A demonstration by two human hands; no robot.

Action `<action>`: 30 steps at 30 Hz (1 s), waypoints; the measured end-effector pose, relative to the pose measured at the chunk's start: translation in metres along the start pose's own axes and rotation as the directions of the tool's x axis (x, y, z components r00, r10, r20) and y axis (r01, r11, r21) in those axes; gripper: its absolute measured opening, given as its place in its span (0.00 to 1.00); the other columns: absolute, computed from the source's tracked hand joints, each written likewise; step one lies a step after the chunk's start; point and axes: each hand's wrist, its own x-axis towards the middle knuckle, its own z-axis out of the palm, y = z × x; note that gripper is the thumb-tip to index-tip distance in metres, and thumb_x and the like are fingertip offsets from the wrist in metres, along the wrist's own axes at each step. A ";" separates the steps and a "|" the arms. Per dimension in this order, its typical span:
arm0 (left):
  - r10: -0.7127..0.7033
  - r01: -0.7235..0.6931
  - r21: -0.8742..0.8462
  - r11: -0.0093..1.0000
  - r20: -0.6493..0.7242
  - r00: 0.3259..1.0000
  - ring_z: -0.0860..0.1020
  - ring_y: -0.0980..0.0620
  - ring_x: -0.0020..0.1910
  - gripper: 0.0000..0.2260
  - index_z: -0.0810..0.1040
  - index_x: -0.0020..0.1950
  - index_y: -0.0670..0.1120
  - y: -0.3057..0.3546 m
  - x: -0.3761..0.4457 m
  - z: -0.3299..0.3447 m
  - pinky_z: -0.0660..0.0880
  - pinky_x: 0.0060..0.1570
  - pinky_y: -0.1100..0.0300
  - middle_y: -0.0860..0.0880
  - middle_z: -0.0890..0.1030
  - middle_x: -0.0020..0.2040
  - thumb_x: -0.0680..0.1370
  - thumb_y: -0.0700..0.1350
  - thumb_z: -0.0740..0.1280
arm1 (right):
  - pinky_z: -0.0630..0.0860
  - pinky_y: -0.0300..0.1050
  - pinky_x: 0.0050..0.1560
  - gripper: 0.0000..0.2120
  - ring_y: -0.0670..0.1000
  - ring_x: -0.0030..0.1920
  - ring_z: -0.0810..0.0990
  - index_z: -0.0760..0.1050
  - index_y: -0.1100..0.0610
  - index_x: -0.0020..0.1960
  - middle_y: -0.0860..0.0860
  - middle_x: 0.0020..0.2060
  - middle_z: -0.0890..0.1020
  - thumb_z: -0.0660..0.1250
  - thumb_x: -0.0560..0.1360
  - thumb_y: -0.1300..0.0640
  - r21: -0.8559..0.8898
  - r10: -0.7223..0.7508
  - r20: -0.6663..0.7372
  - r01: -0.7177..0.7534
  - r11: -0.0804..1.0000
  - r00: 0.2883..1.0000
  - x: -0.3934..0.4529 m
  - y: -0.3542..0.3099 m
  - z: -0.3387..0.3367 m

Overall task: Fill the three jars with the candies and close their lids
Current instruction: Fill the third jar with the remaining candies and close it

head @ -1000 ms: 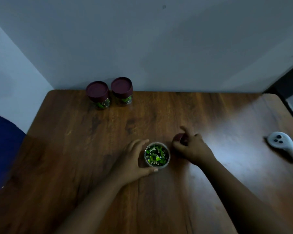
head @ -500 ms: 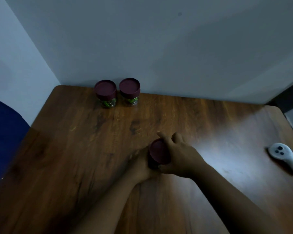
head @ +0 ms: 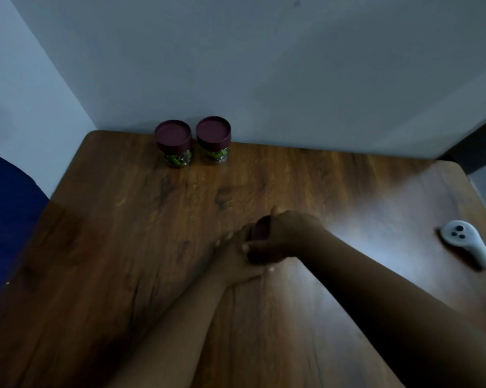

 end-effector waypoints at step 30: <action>-0.004 0.004 0.009 1.000 0.013 1.000 0.68 0.49 0.72 0.39 0.62 0.72 0.67 0.002 0.004 0.000 0.62 0.69 0.42 0.57 0.73 0.70 0.63 0.70 0.71 | 0.80 0.56 0.48 0.46 0.65 0.64 0.71 0.44 0.40 0.80 0.61 0.75 0.58 0.70 0.73 0.35 -0.469 -0.553 -0.084 0.457 0.756 0.829 -0.008 0.023 0.009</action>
